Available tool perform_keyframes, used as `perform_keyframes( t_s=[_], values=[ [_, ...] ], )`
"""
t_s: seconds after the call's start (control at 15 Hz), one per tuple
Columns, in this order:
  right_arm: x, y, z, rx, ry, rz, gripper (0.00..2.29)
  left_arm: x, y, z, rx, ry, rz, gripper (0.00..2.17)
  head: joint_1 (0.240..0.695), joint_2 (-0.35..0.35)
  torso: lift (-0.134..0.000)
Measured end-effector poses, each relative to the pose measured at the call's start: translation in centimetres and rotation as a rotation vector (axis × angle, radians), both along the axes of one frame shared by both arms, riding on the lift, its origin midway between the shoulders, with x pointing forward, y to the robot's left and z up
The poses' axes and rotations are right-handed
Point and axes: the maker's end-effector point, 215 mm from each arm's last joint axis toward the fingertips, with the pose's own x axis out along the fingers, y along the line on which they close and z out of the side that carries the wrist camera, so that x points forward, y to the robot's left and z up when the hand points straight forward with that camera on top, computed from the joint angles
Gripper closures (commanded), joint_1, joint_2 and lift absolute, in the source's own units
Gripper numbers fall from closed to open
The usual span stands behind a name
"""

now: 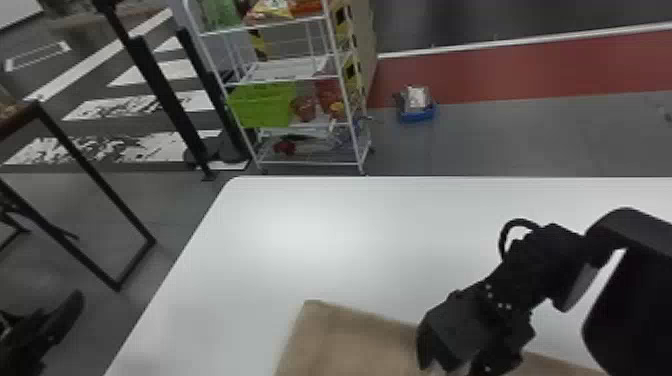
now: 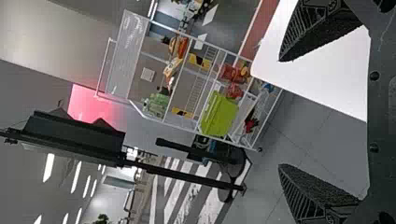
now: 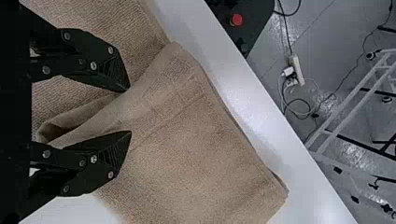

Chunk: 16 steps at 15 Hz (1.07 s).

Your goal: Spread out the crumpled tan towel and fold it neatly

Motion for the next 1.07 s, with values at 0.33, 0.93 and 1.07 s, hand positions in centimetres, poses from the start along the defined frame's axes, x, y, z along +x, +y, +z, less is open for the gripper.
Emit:
perform_keyframes(
  t_s=[0.33, 0.93, 1.07],
  values=[
    [0.5, 0.2, -0.2, -0.009, 0.005, -0.033, 1.2, 0.0, 0.1, 0.1, 0.004, 0.002, 0.003, 0.08, 0.695, 0.35, -0.122],
    [1.2, 0.5, 4.6, 0.103, -0.012, -0.067, 1.2, 0.2, 0.2, 0.5, 0.009, 0.0, -0.002, 0.08, 0.695, 0.35, -0.122],
    [1.1, -0.2, 5.7, 0.116, -0.021, -0.086, 1.2, 0.2, 0.2, 0.5, 0.007, 0.002, -0.003, 0.08, 0.695, 0.35, -0.122]
  ],
)
